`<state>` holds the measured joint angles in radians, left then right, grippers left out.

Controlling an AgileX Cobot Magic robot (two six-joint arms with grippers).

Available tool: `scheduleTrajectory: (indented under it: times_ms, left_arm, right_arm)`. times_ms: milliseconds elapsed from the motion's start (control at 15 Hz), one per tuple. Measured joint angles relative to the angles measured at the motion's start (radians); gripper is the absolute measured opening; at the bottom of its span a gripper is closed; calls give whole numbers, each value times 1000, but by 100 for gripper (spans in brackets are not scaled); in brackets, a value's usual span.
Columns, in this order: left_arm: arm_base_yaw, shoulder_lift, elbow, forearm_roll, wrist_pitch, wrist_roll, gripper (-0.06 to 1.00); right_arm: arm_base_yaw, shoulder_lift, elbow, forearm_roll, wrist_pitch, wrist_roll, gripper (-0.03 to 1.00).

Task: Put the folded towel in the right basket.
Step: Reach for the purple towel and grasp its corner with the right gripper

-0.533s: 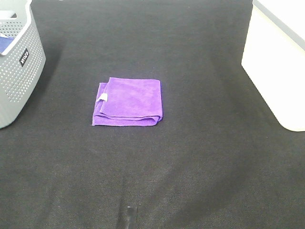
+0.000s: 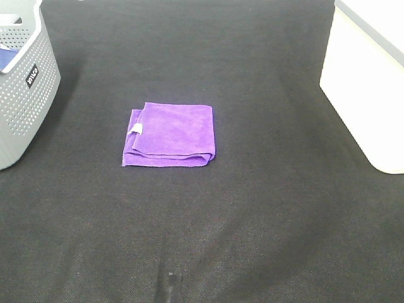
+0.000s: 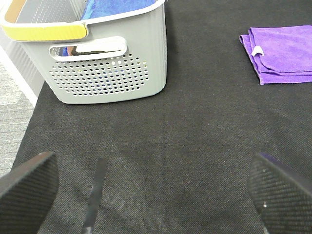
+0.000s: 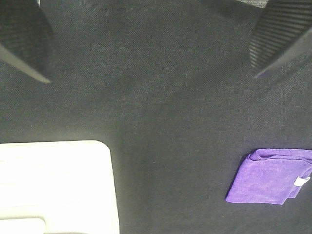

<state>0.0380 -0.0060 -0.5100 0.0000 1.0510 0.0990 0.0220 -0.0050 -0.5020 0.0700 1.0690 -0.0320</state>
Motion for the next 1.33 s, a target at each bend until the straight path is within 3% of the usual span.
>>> scheduleTrajectory:
  times_ms: [1067, 1200, 1333]
  left_arm:
    - [0, 0, 0, 0, 0, 0, 99]
    - [0, 0, 0, -53, 0, -45, 99]
    - [0, 0, 0, -97, 0, -25, 99]
  right_arm:
    - [0, 0, 0, -31, 0, -5, 98]
    - [0, 0, 0, -37, 0, -6, 98]
    - [0, 0, 0, -37, 0, -9, 98]
